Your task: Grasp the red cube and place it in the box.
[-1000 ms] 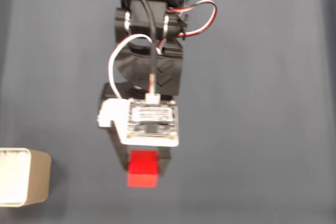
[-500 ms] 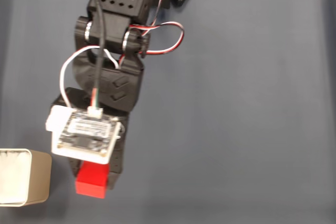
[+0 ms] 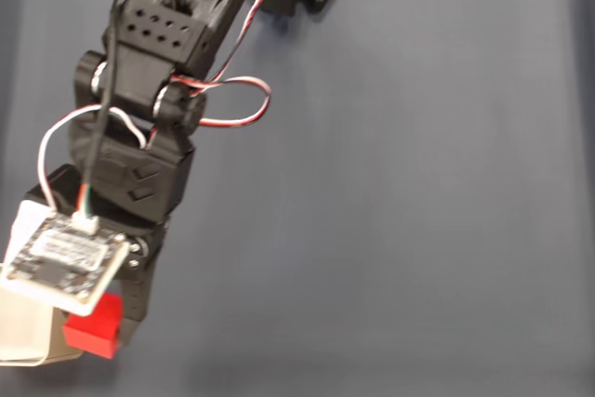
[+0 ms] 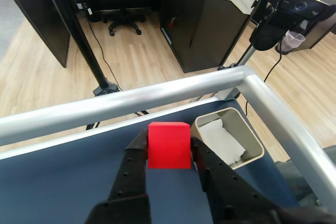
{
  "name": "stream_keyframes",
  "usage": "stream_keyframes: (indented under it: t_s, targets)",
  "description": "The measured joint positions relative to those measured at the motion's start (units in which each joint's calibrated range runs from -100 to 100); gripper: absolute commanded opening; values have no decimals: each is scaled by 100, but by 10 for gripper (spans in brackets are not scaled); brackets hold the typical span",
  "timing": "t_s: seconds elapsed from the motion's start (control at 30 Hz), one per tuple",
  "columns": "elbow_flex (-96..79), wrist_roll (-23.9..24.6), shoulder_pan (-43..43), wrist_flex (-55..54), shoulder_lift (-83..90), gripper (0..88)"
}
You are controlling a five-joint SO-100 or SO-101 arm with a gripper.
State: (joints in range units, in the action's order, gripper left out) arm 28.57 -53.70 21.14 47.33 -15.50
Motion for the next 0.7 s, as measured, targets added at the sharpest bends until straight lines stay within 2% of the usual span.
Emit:
stream_keyframes:
  t_s: [0.7]
  targets:
    - [1221, 63, 631, 0, -1103, 32]
